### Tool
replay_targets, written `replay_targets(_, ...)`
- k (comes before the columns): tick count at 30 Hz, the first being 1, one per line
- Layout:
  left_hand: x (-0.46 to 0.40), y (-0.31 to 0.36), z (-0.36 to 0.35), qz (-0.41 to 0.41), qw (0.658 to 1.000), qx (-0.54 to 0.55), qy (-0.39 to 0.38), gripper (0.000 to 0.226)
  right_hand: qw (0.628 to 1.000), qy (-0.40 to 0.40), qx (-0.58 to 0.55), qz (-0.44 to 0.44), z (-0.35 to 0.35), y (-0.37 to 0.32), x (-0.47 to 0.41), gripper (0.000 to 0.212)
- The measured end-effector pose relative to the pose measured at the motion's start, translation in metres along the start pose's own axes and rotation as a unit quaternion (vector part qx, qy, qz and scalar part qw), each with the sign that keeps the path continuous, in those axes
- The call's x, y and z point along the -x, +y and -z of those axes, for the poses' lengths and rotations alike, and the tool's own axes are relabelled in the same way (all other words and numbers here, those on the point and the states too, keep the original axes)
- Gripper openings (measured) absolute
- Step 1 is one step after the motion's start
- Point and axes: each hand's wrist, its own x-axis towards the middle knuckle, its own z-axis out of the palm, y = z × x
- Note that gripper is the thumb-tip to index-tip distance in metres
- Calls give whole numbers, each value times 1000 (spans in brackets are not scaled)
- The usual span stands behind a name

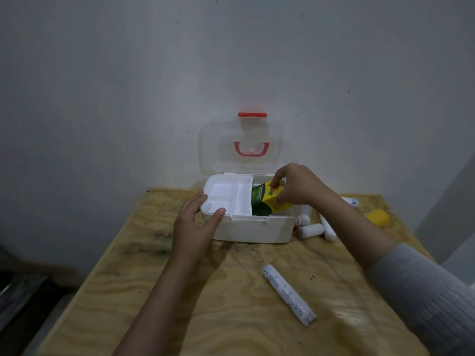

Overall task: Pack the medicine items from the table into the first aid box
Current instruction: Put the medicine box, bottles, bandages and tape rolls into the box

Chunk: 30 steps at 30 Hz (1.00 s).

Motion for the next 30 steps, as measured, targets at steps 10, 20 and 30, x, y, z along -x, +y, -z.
replay_targets(10,2,4,0,11,1000,-15,-1,59,999,-39,-2,-11,-32,-16,-15,33)
replay_targets(20,4,2,-1,15,1000,-17,-1,62,994,-92,-34,-54,-45,-10,-20,33)
replay_targets(30,5,-5,-3,12,1000,11,6,60,991,-8,-131,-35,46,15,38,35)
